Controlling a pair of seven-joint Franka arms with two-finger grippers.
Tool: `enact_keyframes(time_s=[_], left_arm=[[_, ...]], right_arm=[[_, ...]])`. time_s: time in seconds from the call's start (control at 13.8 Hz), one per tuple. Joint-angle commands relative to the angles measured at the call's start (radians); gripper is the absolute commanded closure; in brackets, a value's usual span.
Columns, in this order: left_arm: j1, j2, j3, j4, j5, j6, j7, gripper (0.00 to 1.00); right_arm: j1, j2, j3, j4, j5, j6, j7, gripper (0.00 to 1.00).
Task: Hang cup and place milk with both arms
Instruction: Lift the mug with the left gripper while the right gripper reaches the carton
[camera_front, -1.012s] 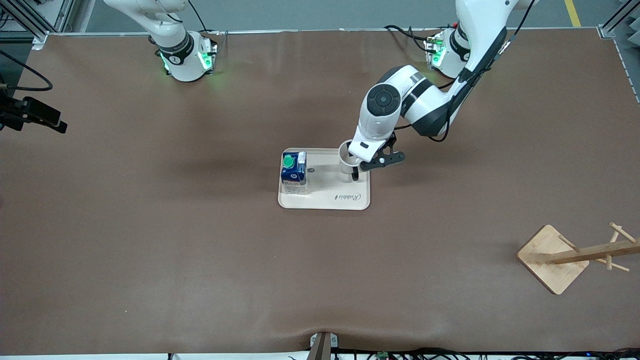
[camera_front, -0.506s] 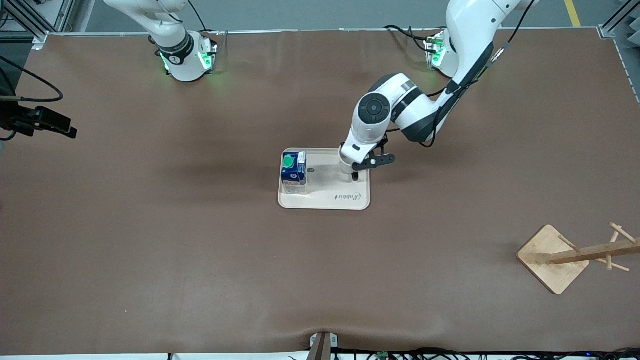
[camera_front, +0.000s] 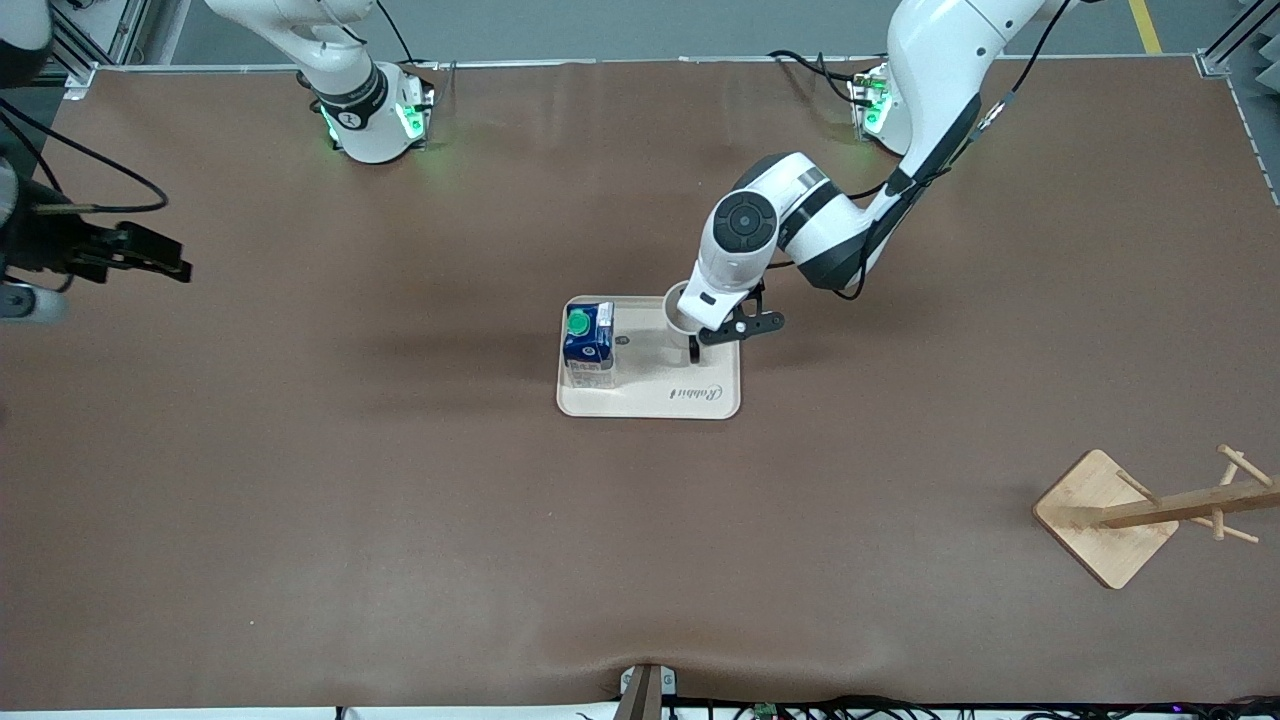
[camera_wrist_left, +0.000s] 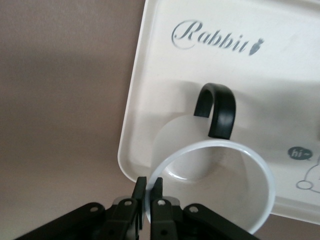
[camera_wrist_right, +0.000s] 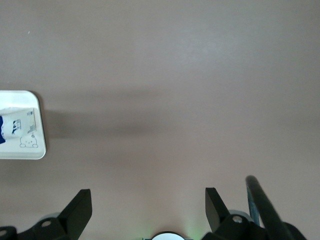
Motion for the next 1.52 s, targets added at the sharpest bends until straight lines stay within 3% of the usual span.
enact_keyframes(time_s=[0.0, 0.36, 0.72, 1.08, 1.45], left_arm=[[0.014, -0.008, 0.003, 0.035, 0.035, -0.009, -0.008, 1.00], [0.097, -0.122, 0.001, 0.113, 0.078, -0.107, 0.075, 1.00], [0.247, -0.170, -0.004, 0.271, 0.059, -0.294, 0.266, 1.00], [0.417, -0.170, -0.005, 0.426, 0.058, -0.453, 0.536, 1.00], [0.585, -0.229, -0.004, 0.439, 0.059, -0.553, 0.910, 1.00]], right_arm=[[0.014, 0.019, -0.003, 0.017, 0.009, -0.007, 0.003, 0.00], [0.068, 0.128, -0.005, 0.020, -0.006, -0.002, -0.001, 0.00], [0.144, 0.140, -0.002, 0.010, 0.064, 0.040, 0.153, 0.00], [0.267, 0.181, -0.002, 0.005, 0.106, 0.097, 0.302, 0.00], [0.397, 0.234, -0.002, 0.000, 0.152, 0.189, 0.517, 0.00]])
